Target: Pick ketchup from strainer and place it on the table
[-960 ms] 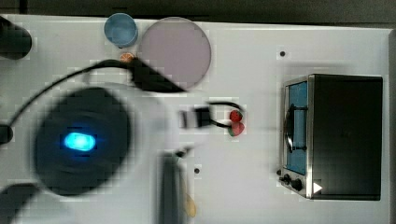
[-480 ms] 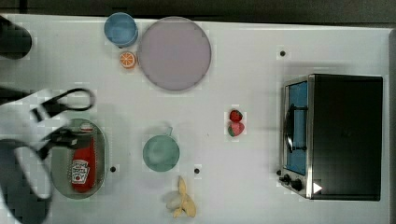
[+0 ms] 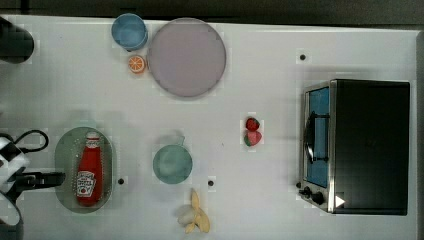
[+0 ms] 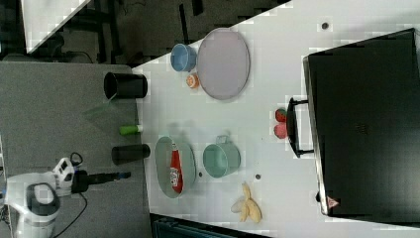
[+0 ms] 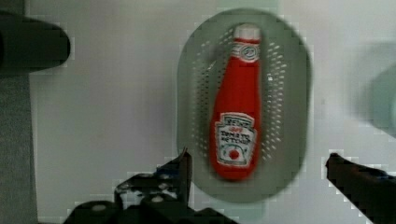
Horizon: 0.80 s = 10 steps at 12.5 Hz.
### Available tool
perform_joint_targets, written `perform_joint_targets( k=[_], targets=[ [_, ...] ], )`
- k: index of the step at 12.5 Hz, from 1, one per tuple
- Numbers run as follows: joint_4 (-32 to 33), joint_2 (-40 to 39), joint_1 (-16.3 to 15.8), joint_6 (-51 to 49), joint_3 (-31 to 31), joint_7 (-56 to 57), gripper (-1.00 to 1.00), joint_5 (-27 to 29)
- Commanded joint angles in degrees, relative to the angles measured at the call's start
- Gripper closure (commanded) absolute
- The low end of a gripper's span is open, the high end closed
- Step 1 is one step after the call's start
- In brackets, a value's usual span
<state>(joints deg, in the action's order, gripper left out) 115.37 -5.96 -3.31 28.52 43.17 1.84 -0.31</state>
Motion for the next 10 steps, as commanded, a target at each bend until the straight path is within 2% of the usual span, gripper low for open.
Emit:
perform_joint_targets(
  k=[1, 5, 10],
  targets=[
    [4.55, -5.11, 0.60, 7.59, -1.32, -7.76, -1.00, -4.30],
    [9.13, -12.42, -0.25, 19.19, -1.48, -13.14, -1.00, -10.67],
    [9.25, -21.26, -0.85, 26.05, -3.04, -18.64, -1.00, -18.90]
  ],
)
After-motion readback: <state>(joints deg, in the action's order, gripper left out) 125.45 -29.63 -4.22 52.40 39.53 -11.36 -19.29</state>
